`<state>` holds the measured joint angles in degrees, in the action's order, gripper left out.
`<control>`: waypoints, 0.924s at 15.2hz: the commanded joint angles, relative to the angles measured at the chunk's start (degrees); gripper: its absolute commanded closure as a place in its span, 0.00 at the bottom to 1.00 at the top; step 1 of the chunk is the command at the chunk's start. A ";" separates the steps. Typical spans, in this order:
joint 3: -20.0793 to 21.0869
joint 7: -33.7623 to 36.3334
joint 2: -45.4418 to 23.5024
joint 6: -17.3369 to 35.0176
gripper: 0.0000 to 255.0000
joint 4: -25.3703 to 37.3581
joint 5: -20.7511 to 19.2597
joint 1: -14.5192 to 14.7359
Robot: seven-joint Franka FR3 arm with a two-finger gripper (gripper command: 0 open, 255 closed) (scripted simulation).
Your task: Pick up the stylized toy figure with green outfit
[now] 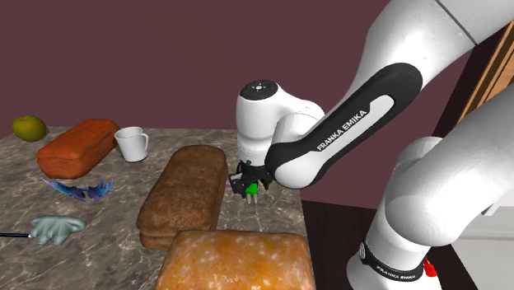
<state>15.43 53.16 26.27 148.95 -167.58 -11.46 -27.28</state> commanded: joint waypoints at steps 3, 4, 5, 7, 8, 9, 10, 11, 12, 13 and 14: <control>-0.25 -0.39 0.91 -1.27 1.00 0.23 0.56 0.54; -0.58 -0.87 1.80 -2.40 1.00 0.48 1.00 0.94; -0.88 -1.31 2.66 -3.53 1.00 0.76 1.40 1.30; -1.43 -2.13 4.29 -5.75 1.00 1.37 2.09 1.94; -1.67 -2.51 5.07 -6.85 1.00 1.70 2.39 2.21; -1.91 -2.86 5.82 -7.93 1.00 2.05 2.66 2.47; -2.12 -3.21 6.54 -9.01 1.00 2.41 2.91 2.70; -2.33 -3.53 7.23 -10.07 1.00 2.80 3.14 2.91; -2.53 -3.84 7.90 -11.12 1.00 3.19 3.35 3.10; -2.71 -4.14 8.54 -12.17 1.00 3.61 3.54 3.27; -2.88 -4.42 9.15 -13.20 1.00 4.04 3.72 3.43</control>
<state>12.77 49.08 34.62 136.89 -163.89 -7.97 -24.07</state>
